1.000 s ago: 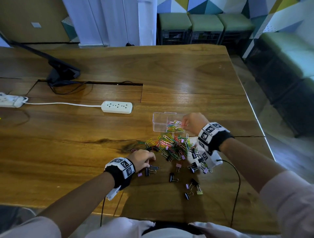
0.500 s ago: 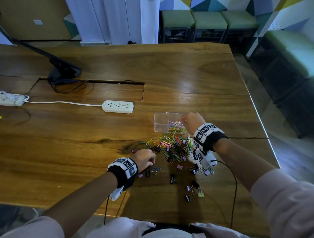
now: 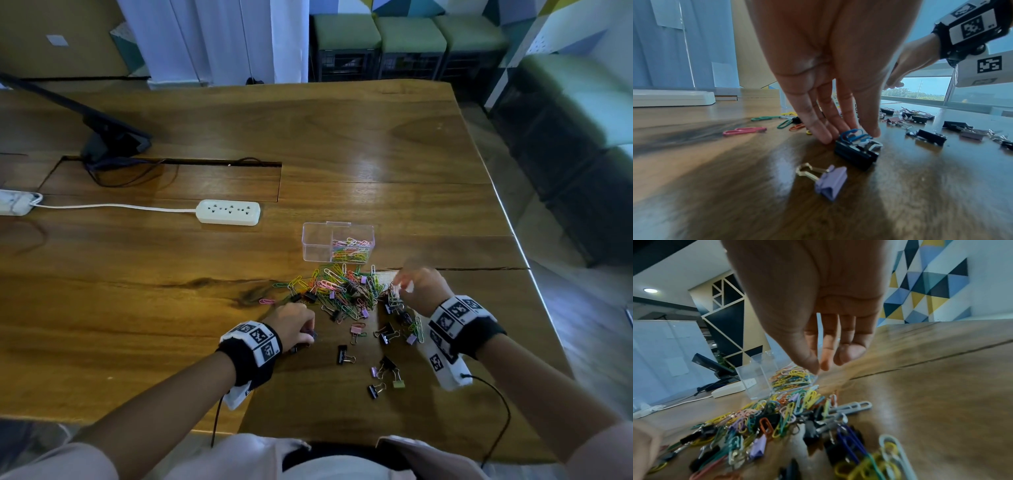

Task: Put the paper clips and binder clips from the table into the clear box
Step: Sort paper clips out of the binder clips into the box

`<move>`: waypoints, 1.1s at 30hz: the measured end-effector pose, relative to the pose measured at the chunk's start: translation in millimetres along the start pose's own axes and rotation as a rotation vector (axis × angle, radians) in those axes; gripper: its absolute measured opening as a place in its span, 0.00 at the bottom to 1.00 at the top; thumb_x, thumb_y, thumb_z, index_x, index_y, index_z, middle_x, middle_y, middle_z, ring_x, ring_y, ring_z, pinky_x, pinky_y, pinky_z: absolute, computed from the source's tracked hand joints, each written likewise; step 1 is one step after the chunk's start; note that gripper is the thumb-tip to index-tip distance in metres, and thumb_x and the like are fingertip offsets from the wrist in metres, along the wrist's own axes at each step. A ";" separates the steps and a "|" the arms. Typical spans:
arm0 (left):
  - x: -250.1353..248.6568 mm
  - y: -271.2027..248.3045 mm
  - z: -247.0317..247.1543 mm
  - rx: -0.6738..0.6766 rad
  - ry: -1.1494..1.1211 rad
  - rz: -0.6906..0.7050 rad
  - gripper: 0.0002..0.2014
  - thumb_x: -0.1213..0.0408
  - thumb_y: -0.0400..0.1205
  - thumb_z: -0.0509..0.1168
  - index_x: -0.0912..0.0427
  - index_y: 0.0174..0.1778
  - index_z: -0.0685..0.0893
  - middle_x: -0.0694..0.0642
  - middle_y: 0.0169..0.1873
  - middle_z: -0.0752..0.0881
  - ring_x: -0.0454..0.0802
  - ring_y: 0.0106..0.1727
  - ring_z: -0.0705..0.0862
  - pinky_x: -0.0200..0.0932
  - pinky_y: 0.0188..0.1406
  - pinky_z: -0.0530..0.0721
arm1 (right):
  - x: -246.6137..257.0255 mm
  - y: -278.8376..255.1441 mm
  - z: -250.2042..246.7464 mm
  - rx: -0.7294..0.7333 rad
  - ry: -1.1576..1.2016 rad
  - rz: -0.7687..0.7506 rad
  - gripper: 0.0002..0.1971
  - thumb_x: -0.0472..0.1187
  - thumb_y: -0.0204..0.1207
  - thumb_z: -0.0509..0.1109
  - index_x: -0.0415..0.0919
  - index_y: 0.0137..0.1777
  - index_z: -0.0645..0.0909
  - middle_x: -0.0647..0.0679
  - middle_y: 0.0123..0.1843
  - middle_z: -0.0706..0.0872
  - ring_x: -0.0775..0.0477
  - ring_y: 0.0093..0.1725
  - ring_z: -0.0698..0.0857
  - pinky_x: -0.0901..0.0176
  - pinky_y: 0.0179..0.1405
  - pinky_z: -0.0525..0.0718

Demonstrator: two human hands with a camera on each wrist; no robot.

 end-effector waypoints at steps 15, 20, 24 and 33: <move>-2.5 6.1 1.2 0.061 0.073 -0.089 0.10 0.62 0.82 0.65 0.63 0.56 0.81 0.58 0.57 0.82 0.55 0.59 0.80 0.46 0.56 0.78 | -67.6 -34.9 38.5 0.130 0.062 0.304 0.19 0.54 0.63 0.79 0.37 0.40 0.85 0.49 0.36 0.86 0.53 0.35 0.80 0.59 0.37 0.84; -6.4 6.2 5.1 0.044 0.179 -0.104 0.07 0.65 0.84 0.61 0.64 0.54 0.79 0.60 0.54 0.81 0.58 0.54 0.82 0.48 0.49 0.80 | -60.0 -33.1 40.9 0.132 0.095 0.314 0.14 0.53 0.64 0.79 0.48 0.23 0.85 0.52 0.24 0.84 0.55 0.26 0.75 0.66 0.23 0.74; -12.0 7.4 6.6 0.049 0.215 -0.099 0.05 0.71 0.83 0.61 0.66 0.52 0.79 0.62 0.51 0.81 0.59 0.51 0.83 0.48 0.46 0.81 | -50.2 -27.1 42.5 0.147 0.143 0.317 0.11 0.43 0.69 0.77 0.46 0.26 0.86 0.50 0.30 0.89 0.57 0.27 0.80 0.64 0.28 0.82; -11.4 11.3 5.6 0.062 0.185 -0.122 0.07 0.69 0.80 0.65 0.66 0.52 0.80 0.61 0.52 0.83 0.59 0.53 0.84 0.49 0.48 0.83 | -38.1 -22.6 41.3 0.214 0.133 0.252 0.03 0.36 0.72 0.74 0.41 0.38 0.85 0.49 0.37 0.88 0.53 0.36 0.89 0.62 0.34 0.89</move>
Point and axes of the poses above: each hand's wrist, its own y-axis towards the middle knuckle, its own z-axis out of the palm, x = y × z, the point moved 7 cm from there along y, towards the middle knuckle
